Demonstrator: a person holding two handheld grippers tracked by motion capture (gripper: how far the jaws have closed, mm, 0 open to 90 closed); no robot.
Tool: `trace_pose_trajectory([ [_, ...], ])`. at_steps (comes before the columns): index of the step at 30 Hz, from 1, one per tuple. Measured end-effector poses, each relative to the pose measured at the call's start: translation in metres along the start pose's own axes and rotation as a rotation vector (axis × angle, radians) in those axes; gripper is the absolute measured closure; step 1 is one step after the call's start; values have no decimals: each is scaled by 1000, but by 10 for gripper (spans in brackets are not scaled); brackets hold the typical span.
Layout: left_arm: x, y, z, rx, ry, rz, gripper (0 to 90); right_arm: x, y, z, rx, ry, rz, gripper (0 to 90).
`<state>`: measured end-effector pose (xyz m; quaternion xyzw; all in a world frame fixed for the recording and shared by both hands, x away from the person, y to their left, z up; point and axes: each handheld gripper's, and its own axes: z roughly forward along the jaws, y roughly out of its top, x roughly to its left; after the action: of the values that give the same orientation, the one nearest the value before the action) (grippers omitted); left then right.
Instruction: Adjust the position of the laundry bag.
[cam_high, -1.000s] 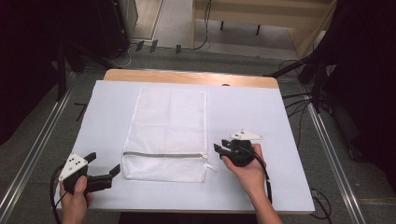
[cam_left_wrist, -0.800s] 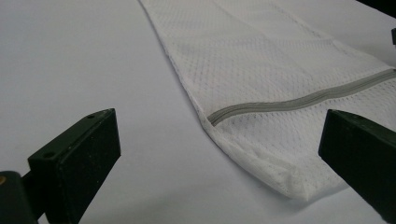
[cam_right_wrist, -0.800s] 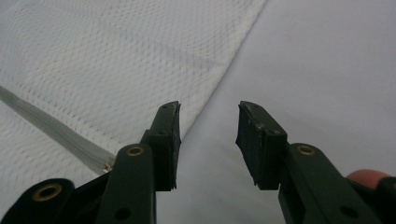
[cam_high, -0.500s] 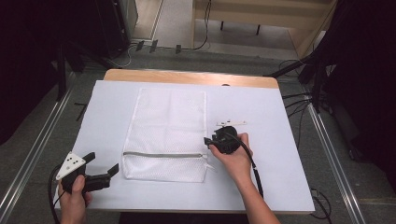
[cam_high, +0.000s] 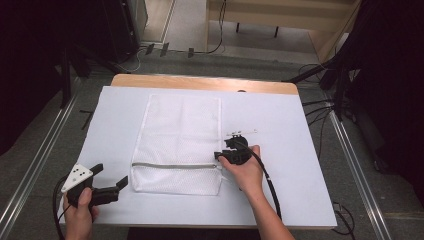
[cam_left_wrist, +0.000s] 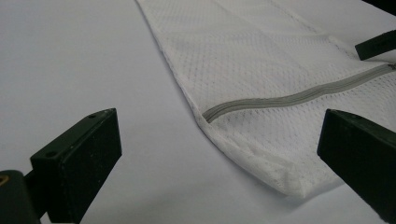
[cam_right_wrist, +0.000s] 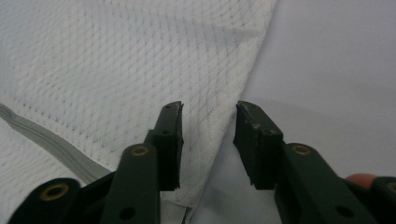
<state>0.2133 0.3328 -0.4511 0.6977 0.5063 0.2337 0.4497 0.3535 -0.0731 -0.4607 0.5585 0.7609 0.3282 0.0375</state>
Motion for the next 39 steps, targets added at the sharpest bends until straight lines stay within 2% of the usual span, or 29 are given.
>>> trace_pose_trajectory([
  [2, 0, 0, 0, 3, -1, 6, 0, 1, 0, 1, 9, -10, -7, 820],
  [3, -1, 0, 0, 4, -1, 8, 0, 2, -1, 1, 6, -28, -25, 874],
  [4, -1, 0, 0, 5, 1, 6, 0, 2, -1, 1, 8, -32, -34, 900],
  [6, 0, 0, 0, 6, 16, -1, 0, 1, -2, -2, 0, -30, -33, 900],
  [9, 2, -1, 0, 2, 14, -13, 0, -1, -4, -8, -17, -29, -38, 900],
  [12, 3, -1, 0, 1, 15, -15, 0, -8, -9, -16, -27, -60, -41, 900],
  [16, 1, -1, 0, 2, 12, -13, 0, -22, -15, -27, -44, -74, -21, 900],
  [19, 0, -1, 1, 1, 10, -13, 0, -31, -17, -31, -43, -11, 19, 900],
  [20, -1, 0, 1, 4, 12, -12, 0, -31, -17, -31, -36, 9, 21, 863],
  [23, -3, 0, 2, 7, 12, -5, 0, -25, -16, -26, -23, 52, 16, 778],
  [27, -3, -1, 1, 7, 13, -3, 0, -15, -9, -16, -32, 55, 15, 706],
  [30, -1, -1, 1, 7, 13, -9, 0, -8, -4, -7, -7, 46, 24, 691],
  [32, 0, -1, 1, 6, 11, -10, 0, -3, -2, -2, 16, 18, 12, 691],
  [35, 1, -1, 1, 2, 9, -17, 0, 2, -1, -1, 18, -22, 4, 738],
  [36, 1, -1, 1, 2, 9, -17, 0, 2, -1, -1, 18, -22, 4, 738],
  [37, 1, -1, 1, 2, 2, -14, 0, 4, -2, 0, 12, -53, -3, 802],
  [39, 0, -1, 2, -1, 4, -15, 0, 6, -3, 0, 8, -71, -14, 827],
])
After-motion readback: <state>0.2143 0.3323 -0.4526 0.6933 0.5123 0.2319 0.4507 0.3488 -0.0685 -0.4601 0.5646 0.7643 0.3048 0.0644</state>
